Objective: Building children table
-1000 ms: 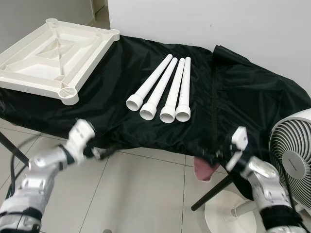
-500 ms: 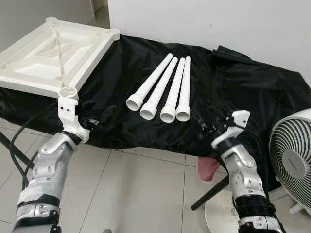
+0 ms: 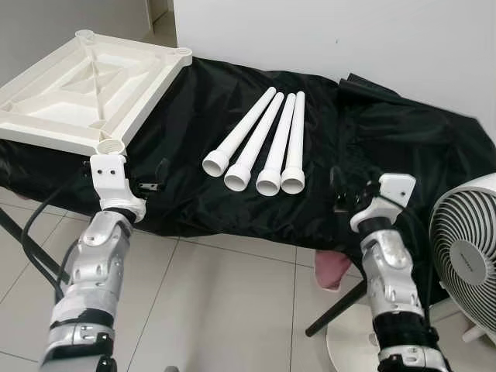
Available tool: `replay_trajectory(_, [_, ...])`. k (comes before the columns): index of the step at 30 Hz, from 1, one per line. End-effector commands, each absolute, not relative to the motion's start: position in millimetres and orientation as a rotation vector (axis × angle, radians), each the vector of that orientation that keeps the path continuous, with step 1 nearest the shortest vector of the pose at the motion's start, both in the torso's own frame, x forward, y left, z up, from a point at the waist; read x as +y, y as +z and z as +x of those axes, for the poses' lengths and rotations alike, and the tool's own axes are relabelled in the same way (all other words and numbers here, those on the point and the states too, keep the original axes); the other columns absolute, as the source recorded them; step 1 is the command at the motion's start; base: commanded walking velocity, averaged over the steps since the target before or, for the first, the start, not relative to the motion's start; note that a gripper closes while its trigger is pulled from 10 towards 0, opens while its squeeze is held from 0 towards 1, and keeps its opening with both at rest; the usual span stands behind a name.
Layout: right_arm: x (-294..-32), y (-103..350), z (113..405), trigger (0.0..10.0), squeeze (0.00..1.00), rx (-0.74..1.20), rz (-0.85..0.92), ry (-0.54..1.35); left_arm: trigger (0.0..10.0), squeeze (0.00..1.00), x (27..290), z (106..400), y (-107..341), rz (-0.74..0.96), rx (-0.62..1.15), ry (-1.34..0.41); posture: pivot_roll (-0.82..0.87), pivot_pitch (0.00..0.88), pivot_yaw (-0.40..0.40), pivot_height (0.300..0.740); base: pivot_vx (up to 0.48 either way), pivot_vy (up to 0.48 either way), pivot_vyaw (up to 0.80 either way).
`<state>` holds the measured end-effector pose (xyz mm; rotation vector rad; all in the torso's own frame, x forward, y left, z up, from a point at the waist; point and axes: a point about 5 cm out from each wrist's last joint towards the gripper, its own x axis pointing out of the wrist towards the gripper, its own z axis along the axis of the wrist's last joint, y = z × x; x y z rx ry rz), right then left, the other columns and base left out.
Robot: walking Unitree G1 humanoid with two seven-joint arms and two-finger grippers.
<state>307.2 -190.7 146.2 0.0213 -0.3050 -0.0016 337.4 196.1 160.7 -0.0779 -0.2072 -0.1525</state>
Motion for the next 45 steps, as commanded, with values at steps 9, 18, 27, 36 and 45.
replay_trajectory(9, [-184, 141, 283, 10.0, 0.00, -0.335, -0.049, -0.058, 10.0, 0.00, 177, 327, 154, -0.071, -0.220, -0.153, -0.06, 0.060, -0.022, 0.740, 0.000, 0.000, 0.00])
replay_trajectory(18, [-190, 120, 268, 10.0, 0.00, -0.292, -0.028, -0.099, 10.0, 0.00, 171, 312, 134, -0.048, -0.181, -0.159, -0.05, 0.077, -0.015, 0.740, 0.000, 0.000, 0.00])
replay_trajectory(27, [-179, 132, 271, 10.0, 0.00, -0.324, -0.049, -0.092, 10.0, 0.00, 163, 312, 140, -0.044, -0.213, -0.168, -0.04, 0.104, -0.015, 0.740, 0.000, 0.000, 0.00])
replay_trajectory(36, [-175, 139, 284, 10.0, 0.00, -0.349, -0.066, -0.078, 10.0, 0.00, 162, 315, 148, -0.041, -0.220, -0.184, -0.01, 0.091, 0.000, 0.740, 0.000, 0.000, 0.00])
replay_trajectory(45, [-173, 139, 289, 10.0, 0.00, -0.343, -0.062, -0.094, 10.0, 0.00, 164, 324, 154, -0.021, -0.233, -0.184, -0.02, 0.083, -0.004, 0.740, 0.000, 0.197, 0.00])
